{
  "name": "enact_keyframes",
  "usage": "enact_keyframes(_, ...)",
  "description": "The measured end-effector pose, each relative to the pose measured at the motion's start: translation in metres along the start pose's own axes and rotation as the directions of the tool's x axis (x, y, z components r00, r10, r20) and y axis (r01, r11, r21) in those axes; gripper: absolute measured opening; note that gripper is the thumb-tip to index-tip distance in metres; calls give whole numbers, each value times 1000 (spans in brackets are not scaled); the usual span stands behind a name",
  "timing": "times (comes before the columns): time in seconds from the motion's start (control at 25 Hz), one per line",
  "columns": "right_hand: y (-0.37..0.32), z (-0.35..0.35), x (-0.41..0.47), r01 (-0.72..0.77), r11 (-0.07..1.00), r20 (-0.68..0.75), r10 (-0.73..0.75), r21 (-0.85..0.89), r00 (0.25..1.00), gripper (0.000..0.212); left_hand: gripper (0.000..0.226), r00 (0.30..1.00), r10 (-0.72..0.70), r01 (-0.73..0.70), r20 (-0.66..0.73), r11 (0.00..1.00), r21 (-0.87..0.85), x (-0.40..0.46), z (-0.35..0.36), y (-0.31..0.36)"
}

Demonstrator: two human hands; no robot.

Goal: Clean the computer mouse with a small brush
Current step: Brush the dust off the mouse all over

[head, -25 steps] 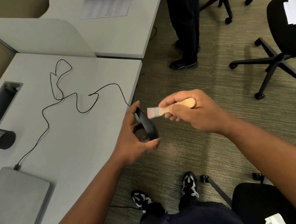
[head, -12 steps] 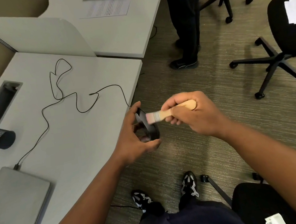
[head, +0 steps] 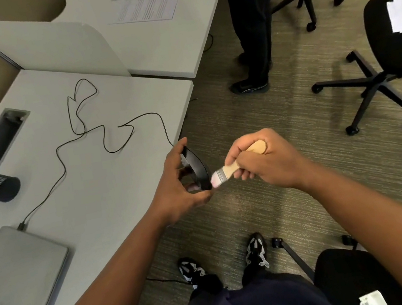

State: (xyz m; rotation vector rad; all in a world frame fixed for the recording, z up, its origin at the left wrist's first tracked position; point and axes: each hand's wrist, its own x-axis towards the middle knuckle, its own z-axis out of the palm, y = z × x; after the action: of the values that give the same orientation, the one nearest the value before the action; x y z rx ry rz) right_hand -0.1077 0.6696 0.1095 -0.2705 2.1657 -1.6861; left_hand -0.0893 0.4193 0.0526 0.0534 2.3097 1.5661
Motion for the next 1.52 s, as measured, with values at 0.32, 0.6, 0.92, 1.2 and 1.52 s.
enact_keyframes(0.32, -2, 10, 3, 97, 991, -44, -102, -91, 994, 28, 130, 999, 30, -31, 13, 996, 87, -3, 2, 4)
enact_keyframes(0.6, 0, 12, -5, 27, 990, 79, -16, -138, 997, 35, 129, 1000, 8, -6, -30, 999, 39, 0, 4, -1)
enact_keyframes(0.92, 3, 11, 0, 169, 982, -61, -174, -83, 983, 24, 116, 999, 46, -46, -10, 997, 67, 4, -2, -1)
enact_keyframes(1.2, 17, 18, -5, 174, 979, 36, -171, -106, 985, 23, 115, 1000, -6, 7, 10, 994, -111, 1, 1, -9)
enact_keyframes(1.52, 28, 17, -14, 144, 952, 64, -132, -272, 989, 24, 120, 999, -38, 45, 36, 976, -213, -2, -5, -6)
